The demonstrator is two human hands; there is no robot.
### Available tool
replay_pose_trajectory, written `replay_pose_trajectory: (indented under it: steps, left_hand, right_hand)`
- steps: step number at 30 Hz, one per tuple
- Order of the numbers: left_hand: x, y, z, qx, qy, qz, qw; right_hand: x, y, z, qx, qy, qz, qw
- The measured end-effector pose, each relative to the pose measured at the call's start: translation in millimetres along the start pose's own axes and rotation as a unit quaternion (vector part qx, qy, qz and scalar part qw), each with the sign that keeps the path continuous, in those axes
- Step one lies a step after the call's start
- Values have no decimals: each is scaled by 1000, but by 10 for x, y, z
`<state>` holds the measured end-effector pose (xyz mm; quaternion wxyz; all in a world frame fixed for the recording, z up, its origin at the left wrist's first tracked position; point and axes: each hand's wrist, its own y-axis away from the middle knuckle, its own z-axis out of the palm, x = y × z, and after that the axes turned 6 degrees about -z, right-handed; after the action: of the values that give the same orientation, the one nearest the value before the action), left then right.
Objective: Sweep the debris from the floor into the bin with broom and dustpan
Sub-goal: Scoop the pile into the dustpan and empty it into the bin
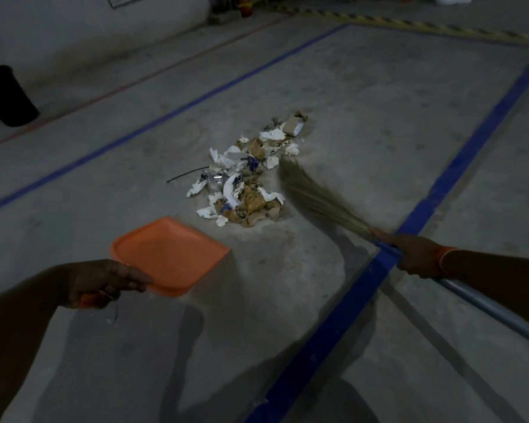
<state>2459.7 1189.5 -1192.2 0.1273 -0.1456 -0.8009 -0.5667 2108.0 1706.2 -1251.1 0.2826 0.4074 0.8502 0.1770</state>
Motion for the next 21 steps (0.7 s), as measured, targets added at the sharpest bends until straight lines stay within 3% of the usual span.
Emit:
replay_pose_trajectory:
  steps: [4, 8, 21]
  left_hand:
    - [22, -132, 30, -45, 90, 29, 995]
    - [104, -313, 46, -33, 58, 20, 998]
    - [137, -655, 45, -89, 112, 28, 989]
  right_hand:
    - [-115, -177, -100, -11, 47, -31, 998]
    - [-199, -338, -140, -13, 65, -45, 997]
    - [-223, -711, 83, -23, 63, -70, 995]
